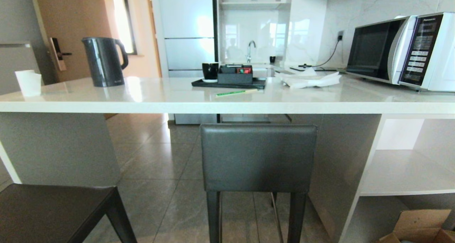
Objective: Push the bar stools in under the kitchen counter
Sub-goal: Push the gray chair back under the dining table
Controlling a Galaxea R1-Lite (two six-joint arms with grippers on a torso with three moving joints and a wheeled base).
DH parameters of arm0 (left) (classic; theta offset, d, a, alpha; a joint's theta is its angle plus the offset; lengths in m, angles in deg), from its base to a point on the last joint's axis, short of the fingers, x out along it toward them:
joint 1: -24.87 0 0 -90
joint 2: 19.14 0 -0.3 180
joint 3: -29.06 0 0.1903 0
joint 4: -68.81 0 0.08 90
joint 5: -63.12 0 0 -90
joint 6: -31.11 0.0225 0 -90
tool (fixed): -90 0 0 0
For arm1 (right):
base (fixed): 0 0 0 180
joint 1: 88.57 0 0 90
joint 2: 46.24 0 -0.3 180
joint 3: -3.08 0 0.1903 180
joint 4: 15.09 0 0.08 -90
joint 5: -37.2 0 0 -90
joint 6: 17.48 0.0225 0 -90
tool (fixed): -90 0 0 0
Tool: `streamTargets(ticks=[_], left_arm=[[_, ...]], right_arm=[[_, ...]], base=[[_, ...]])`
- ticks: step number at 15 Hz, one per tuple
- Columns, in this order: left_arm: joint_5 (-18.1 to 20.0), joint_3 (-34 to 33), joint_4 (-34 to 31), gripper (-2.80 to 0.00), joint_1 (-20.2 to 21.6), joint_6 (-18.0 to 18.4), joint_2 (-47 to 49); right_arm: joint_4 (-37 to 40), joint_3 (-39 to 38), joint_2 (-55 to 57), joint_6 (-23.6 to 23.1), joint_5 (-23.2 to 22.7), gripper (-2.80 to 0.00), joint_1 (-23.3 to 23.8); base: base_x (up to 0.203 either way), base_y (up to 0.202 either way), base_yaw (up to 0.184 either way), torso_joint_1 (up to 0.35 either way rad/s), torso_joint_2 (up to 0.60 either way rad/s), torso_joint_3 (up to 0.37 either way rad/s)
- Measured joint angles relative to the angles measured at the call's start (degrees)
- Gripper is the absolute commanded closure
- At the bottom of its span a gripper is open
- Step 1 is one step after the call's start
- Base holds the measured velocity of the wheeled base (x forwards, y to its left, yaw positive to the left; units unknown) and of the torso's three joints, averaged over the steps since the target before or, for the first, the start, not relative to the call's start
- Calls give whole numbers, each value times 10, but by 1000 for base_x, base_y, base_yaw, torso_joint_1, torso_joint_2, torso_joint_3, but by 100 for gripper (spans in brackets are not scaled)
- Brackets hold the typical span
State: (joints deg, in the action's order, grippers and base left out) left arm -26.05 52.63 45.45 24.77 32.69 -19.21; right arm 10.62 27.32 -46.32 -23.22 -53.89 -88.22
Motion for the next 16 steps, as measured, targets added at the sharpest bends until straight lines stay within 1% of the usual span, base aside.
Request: streamTargets(ticks=[9,16], left_arm=[[0,-1,0,0,1,-1,0],[0,-1,1,0,1,-2,0]], right_arm=[[0,0,0,2,0,0,0],[0,0,0,2,0,0,0]], base=[[-7,0,0,1,0,0],[-193,0,-2,6,2,-1]])
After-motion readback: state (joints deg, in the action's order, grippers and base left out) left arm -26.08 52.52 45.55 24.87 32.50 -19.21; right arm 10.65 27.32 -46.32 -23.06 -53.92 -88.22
